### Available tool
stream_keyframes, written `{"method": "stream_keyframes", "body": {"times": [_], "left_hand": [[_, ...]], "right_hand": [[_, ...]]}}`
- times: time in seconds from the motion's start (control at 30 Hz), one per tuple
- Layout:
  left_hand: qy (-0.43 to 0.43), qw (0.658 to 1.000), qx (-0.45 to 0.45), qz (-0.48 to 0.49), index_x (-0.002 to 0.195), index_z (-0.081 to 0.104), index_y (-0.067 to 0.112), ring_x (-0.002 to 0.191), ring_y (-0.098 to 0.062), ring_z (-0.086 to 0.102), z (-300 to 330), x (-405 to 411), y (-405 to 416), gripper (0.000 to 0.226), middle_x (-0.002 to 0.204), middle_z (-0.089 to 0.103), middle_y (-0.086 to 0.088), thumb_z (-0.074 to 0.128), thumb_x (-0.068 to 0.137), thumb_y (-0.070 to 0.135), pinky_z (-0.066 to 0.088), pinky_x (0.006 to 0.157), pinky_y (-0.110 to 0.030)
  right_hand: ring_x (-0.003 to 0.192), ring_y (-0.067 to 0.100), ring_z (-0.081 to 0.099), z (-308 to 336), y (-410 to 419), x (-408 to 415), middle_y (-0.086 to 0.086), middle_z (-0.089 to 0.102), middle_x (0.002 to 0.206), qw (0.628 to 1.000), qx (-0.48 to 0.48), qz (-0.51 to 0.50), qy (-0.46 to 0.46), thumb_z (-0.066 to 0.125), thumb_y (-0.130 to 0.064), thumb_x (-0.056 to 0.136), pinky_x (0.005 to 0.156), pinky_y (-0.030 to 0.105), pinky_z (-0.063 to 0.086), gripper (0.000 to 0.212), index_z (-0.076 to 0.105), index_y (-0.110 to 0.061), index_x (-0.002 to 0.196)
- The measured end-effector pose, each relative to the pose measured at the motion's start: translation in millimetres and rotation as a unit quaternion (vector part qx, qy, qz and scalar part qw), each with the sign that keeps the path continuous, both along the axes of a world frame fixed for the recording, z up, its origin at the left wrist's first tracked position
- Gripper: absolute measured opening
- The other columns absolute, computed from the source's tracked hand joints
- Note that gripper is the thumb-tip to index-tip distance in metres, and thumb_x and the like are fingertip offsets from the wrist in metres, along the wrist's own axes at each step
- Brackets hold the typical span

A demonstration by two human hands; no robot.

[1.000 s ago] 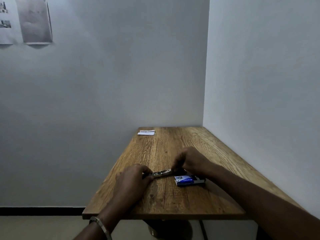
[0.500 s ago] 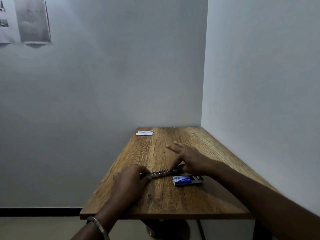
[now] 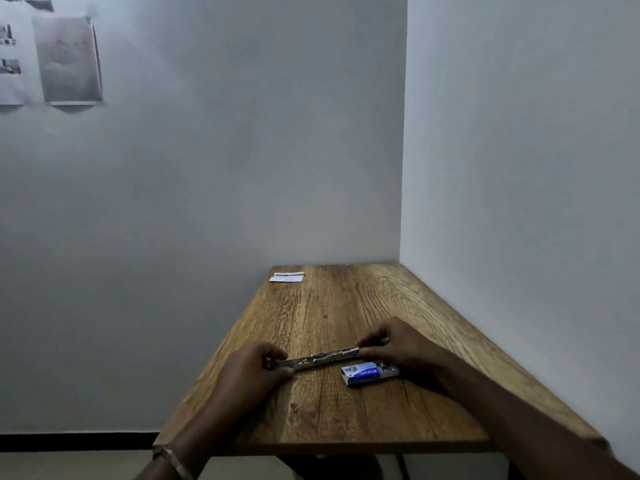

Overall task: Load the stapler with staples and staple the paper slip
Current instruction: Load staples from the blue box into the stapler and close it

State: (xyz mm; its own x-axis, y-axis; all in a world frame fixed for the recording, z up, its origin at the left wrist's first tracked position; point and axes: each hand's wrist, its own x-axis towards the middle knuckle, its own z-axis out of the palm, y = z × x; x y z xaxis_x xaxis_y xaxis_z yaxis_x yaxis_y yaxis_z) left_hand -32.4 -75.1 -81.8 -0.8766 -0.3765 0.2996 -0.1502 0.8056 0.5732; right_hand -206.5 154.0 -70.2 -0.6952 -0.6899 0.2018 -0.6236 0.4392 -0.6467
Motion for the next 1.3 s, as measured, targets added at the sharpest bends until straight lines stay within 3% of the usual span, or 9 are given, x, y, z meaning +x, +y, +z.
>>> {"method": "stream_keyframes", "body": {"times": [0.2, 0.37, 0.47, 0.57, 0.7, 0.8, 0.93, 1.13, 1.3], "left_hand": [[-0.065, 0.997, -0.028, -0.034, 0.093, 0.069, 0.034, 0.089, -0.001, 0.055, 16.8, 6.0, -19.5, 0.011, 0.091, 0.06, 0.018, 0.073, 0.084, 0.035, 0.046, 0.072, -0.018], [0.005, 0.996, 0.072, -0.043, 0.095, 0.07, 0.026, 0.084, -0.009, 0.065, 26.7, -4.5, -16.3, 0.009, 0.091, 0.069, 0.003, 0.071, 0.086, 0.024, 0.046, 0.065, -0.017], [0.066, 0.988, 0.121, -0.066, 0.1, 0.069, 0.023, 0.091, -0.009, 0.067, 36.4, -16.4, -4.8, 0.017, 0.098, 0.071, 0.002, 0.072, 0.085, 0.018, 0.053, 0.073, -0.021], [0.109, 0.988, 0.078, -0.072, 0.113, 0.065, 0.021, 0.092, -0.008, 0.067, 41.3, -32.6, 12.6, 0.03, 0.099, 0.069, 0.003, 0.073, 0.084, 0.018, 0.055, 0.08, -0.023], [0.127, 0.987, 0.055, -0.087, 0.117, 0.06, 0.021, 0.087, -0.006, 0.065, 39.8, -51.1, 37.0, 0.036, 0.093, 0.067, 0.007, 0.074, 0.084, 0.018, 0.054, 0.073, -0.023], [0.102, 0.989, 0.045, -0.1, 0.111, 0.064, 0.019, 0.09, -0.007, 0.064, 30.7, -62.2, 48.7, 0.031, 0.096, 0.069, 0.006, 0.075, 0.083, 0.02, 0.057, 0.08, -0.032], [0.078, 0.992, 0.012, -0.1, 0.109, 0.07, 0.023, 0.093, -0.003, 0.061, 16.1, -71.5, 54.5, 0.021, 0.106, 0.069, 0.006, 0.069, 0.088, 0.027, 0.053, 0.079, -0.025], [0.048, 0.992, 0.003, -0.121, 0.134, 0.056, 0.029, 0.098, -0.007, 0.065, 8.3, -70.4, 43.6, 0.048, 0.113, 0.07, 0.005, 0.069, 0.088, 0.026, 0.053, 0.085, -0.026], [0.06, 0.989, -0.056, -0.123, 0.117, 0.063, 0.027, 0.084, -0.005, 0.063, 5.8, -67.7, 47.6, 0.04, 0.095, 0.068, 0.01, 0.077, 0.079, 0.031, 0.056, 0.076, -0.029]], "right_hand": [[0.084, -0.005, 0.068, -0.9, 3.2, -5.1, -0.013, 0.073, 0.091, 0.999, -0.023, 0.019, -0.033, 0.079, -0.013, 0.083, 0.069, 0.009, 0.049, 0.015, 0.078, -0.018, 0.097], [0.087, -0.002, 0.069, -6.0, 2.8, -5.3, -0.009, 0.074, 0.093, 0.999, -0.04, 0.016, -0.028, 0.078, -0.014, 0.083, 0.076, 0.014, 0.052, 0.012, 0.078, -0.022, 0.093], [0.089, 0.0, 0.069, -7.5, 2.3, -4.9, -0.008, 0.074, 0.094, 0.999, -0.041, 0.018, -0.016, 0.078, -0.015, 0.084, 0.083, 0.019, 0.054, 0.011, 0.078, -0.022, 0.092], [0.09, 0.003, 0.069, -7.7, 1.9, -5.1, -0.009, 0.073, 0.092, 0.999, -0.035, 0.021, 0.005, 0.077, -0.016, 0.085, 0.089, 0.024, 0.054, 0.01, 0.078, -0.022, 0.093], [0.096, 0.006, 0.067, -7.3, 0.7, -3.6, -0.011, 0.069, 0.094, 0.999, -0.026, 0.023, 0.023, 0.073, -0.016, 0.088, 0.095, 0.028, 0.053, 0.011, 0.076, -0.017, 0.099], [0.099, 0.007, 0.067, -7.1, 0.4, -1.3, -0.009, 0.071, 0.098, 0.999, -0.026, 0.021, 0.024, 0.071, -0.016, 0.09, 0.098, 0.031, 0.052, 0.012, 0.075, -0.016, 0.102], [0.103, 0.011, 0.068, -7.5, 1.1, 0.1, 0.0, 0.073, 0.108, 0.999, -0.043, 0.016, 0.022, 0.069, -0.015, 0.092, 0.098, 0.036, 0.054, 0.016, 0.073, -0.012, 0.107], [0.101, 0.015, 0.069, -7.1, -0.2, -0.1, 0.003, 0.073, 0.107, 0.997, -0.077, 0.004, 0.001, 0.064, -0.016, 0.096, 0.094, 0.039, 0.056, 0.015, 0.071, -0.01, 0.108], [0.088, 0.013, 0.074, -10.4, -0.6, -1.6, 0.003, 0.076, 0.092, 0.99, -0.131, 0.011, -0.044, 0.065, -0.016, 0.095, 0.083, 0.036, 0.061, 0.01, 0.073, -0.011, 0.098]]}}
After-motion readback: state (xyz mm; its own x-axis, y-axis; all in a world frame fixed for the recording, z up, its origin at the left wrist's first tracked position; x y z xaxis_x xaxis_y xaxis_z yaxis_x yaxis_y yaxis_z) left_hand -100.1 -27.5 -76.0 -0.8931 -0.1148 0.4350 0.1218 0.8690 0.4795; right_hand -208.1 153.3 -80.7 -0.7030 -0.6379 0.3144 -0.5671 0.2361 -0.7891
